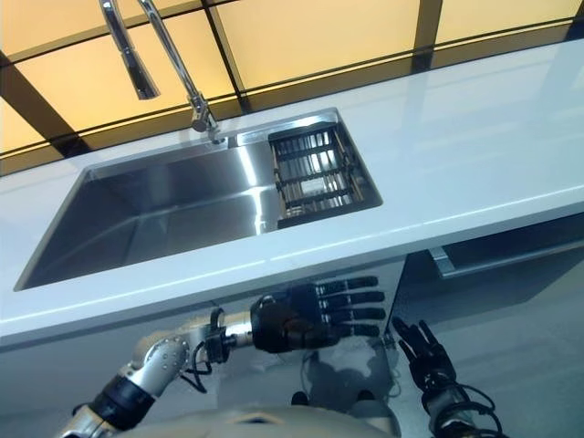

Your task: Pick up plates and place into dishwasher.

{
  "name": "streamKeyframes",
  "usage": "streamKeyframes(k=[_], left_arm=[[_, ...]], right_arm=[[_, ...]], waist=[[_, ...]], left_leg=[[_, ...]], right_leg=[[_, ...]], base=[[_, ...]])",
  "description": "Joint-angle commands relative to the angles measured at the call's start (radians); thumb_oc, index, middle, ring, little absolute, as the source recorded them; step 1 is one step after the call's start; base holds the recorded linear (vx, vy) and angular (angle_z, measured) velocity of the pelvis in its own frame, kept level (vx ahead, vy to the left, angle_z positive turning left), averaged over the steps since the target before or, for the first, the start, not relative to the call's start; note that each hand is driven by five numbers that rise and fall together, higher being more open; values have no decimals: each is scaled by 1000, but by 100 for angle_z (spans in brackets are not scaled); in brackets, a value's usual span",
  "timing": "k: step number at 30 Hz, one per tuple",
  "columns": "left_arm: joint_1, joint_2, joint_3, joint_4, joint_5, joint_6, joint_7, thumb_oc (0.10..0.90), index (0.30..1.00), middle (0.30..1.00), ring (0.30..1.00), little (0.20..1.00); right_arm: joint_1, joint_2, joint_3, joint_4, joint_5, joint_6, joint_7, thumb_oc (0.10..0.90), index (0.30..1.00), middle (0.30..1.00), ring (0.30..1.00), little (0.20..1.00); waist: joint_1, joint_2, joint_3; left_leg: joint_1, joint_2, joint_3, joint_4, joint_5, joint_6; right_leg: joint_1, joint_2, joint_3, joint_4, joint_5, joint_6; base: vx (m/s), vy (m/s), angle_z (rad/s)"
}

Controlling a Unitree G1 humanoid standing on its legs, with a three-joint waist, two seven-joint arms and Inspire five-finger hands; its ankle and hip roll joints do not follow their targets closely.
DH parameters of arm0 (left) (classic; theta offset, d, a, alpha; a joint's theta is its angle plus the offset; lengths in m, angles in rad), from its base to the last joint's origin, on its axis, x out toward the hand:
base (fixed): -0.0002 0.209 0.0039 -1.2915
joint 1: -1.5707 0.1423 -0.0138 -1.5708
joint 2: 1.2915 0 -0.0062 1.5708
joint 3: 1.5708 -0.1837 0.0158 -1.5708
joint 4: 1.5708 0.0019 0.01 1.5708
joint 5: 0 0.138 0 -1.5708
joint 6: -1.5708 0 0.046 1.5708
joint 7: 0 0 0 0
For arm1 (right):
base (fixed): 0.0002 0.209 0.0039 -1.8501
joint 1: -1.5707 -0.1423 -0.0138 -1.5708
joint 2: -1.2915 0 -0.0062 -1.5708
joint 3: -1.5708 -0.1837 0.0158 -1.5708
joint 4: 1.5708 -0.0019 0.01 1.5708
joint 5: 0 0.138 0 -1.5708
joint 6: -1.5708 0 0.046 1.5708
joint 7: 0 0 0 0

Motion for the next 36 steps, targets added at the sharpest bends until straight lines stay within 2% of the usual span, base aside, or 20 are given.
streamKeyframes(k=[1, 5, 6, 7, 9, 10, 11, 13, 16, 18, 19, 20, 22, 24, 25, 26, 30, 33, 34, 36], left_arm=[[-16, -47, 17, 26, 54, -8, -122, 800, 900, 900, 900, 900], [-3, -62, 4, 114, 166, 0, -226, 800, 900, 900, 900, 900], [3, -64, -14, 222, 257, -56, -315, 800, 900, 900, 900, 900], [4, -66, -15, 257, 293, -80, -325, 800, 900, 900, 900, 900], [0, -62, -21, 348, 346, -190, -299, 800, 900, 900, 900, 900], [0, -62, -21, 348, 346, -190, -299, 800, 900, 900, 900, 900], [-2, -69, -14, 421, 365, -293, -229, 800, 900, 900, 900, 900], [1, -82, 10, 507, 406, -382, -201, 800, 900, 900, 900, 900], [10, -103, 47, 611, 427, -462, -142, 800, 900, 900, 900, 900], [11, -107, 54, 627, 437, -482, -138, 800, 900, 900, 900, 900], [23, -115, 100, 751, 523, -607, -88, 800, 900, 900, 900, 900], [24, -123, 121, 799, 554, -647, -72, 800, 900, 900, 900, 900], [13, -121, 151, 934, 689, -786, 4, 800, 900, 900, 900, 900], [2, -116, 149, 996, 725, -793, 64, 800, 900, 900, 900, 900], [-1, -117, 165, 1030, 746, -776, 102, 800, 900, 900, 900, 900], [-2, -120, 189, 1098, 757, -737, 149, 800, 900, 900, 900, 900], [11, -121, 252, 1201, 788, -711, 257, 800, 900, 900, 900, 900], [27, -124, 340, 1273, 796, -686, 444, 800, 900, 900, 900, 900], [28, -124, 359, 1283, 799, -688, 479, 800, 900, 900, 900, 900], [33, -132, 403, 1306, 820, -682, 552, 800, 900, 900, 900, 900]], right_arm=[[-98, -36, -25, 3, -49, -28, 48, 800, 900, 900, 900, 900], [-98, -42, -26, -1, -73, -25, 43, 800, 900, 900, 900, 900], [-104, -49, -31, 11, -88, -20, 56, 800, 900, 900, 900, 900], [-105, -49, -31, 15, -95, -18, 63, 800, 900, 900, 900, 900], [-106, -46, -29, 16, -111, -10, 68, 800, 900, 900, 900, 900], [-106, -46, -29, 16, -111, -10, 68, 800, 900, 900, 900, 900], [-102, -41, -21, 9, -120, -2, 66, 800, 900, 900, 900, 900], [-94, -33, -21, 4, -132, 3, 62, 800, 900, 900, 900, 900], [-87, -24, -15, 2, -156, 17, 60, 800, 900, 900, 900, 900], [-86, -23, -14, 3, -159, 18, 61, 800, 900, 900, 900, 900], [-76, -11, -12, 10, -178, 39, 65, 800, 900, 900, 900, 900], [-71, -9, -7, 11, -179, 48, 66, 800, 900, 900, 900, 900], [-61, 2, -2, 27, -202, 51, 65, 800, 900, 900, 900, 900], [-55, 11, 12, 31, -240, 56, 55, 800, 900, 900, 900, 900], [-53, 10, 21, 41, -288, 58, 59, 800, 900, 900, 900, 900], [-47, 9, 46, 58, -396, 51, 73, 800, 900, 900, 900, 900], [-36, 10, 82, 68, -470, 65, 67, 800, 900, 900, 900, 900], [-25, 16, 80, 84, -478, 68, 47, 800, 900, 900, 900, 900], [-22, 17, 77, 87, -475, 68, 42, 800, 900, 900, 900, 900], [-18, 18, 57, 92, -469, 72, 23, 800, 900, 900, 900, 900]], waist=[[6, -30, 15], [1, -28, 20], [-5, -28, 20], [-7, -29, 20], [-11, -32, 18], [-11, -32, 18], [-12, -36, 15], [-11, -42, 12], [-5, -50, 9], [-4, -51, 9], [7, -61, 10], [9, -65, 9], [14, -73, 6], [15, -78, 2], [16, -81, -1], [20, -84, -6], [31, -94, -12], [43, -101, -16], [45, -103, -15], [46, -121, -6]], left_leg=[[-2, -37, 66, 103, -140, 12], [-7, -37, 69, 104, -139, 12], [-8, -35, 76, 96, -136, 11], [-7, -34, 78, 92, -135, 12], [-7, -32, 82, 86, -131, 11], [-7, -32, 82, 86, -131, 11], [-8, -33, 83, 81, -128, 12], [-9, -32, 85, 79, -126, 12], [-10, -28, 92, 77, -123, 12], [-11, -28, 92, 77, -122, 12], [-15, -21, 98, 77, -116, 10], [-15, -20, 99, 74, -115, 11], [-16, -14, 99, 68, -110, 9], [-15, -10, 99, 59, -103, 9], [-13, -9, 98, 52, -100, 8], [-14, -7, 92, 43, -94, 4], [-17, -5, 88, 25, -78, -5], [-31, -18, 69, 28, -76, -9], [-37, -22, 72, 45, -84, -9], [-87, -38, 95, 197, -137, -15]], right_leg=[[-25, 17, 45, 42, -68, 32], [-30, 17, 47, 41, -66, 32], [-32, 18, 48, 37, -65, 34], [-33, 19, 50, 37, -65, 35], [-37, 21, 52, 37, -65, 36], [-37, 21, 52, 37, -65, 36], [-39, 22, 52, 35, -64, 37], [-40, 23, 49, 34, -64, 38], [-39, 22, 39, 31, -63, 38], [-39, 22, 38, 30, -63, 38], [-38, 22, 23, 32, -65, 37], [-36, 23, 19, 29, -66, 36], [-34, 24, 9, 28, -70, 37], [-32, 26, 3, 26, -71, 38], [-29, 27, 0, 22, -73, 37], [-26, 30, -5, 16, -74, 38], [-23, 31, -23, 5, -74, 40], [-30, 29, -25, 4, -76, 42], [-31, 26, -26, 4, -76, 41], [-38, 2, -33, 4, -69, 32]], base=[[0, 0, 0], [0, 0, 0], [0, 0, 0], [0, 0, 0], [0, 0, 0], [0, 0, 0], [0, 0, 0], [0, 0, 0], [0, 0, 0], [0, 0, 0], [0, 0, 0], [31, -18, -1], [37, -20, 2], [47, -22, 15], [75, -25, 15], [72, -25, 8], [41, -56, 3], [-14, -49, 7], [-60, -9, 17], [-175, 23, 26]])
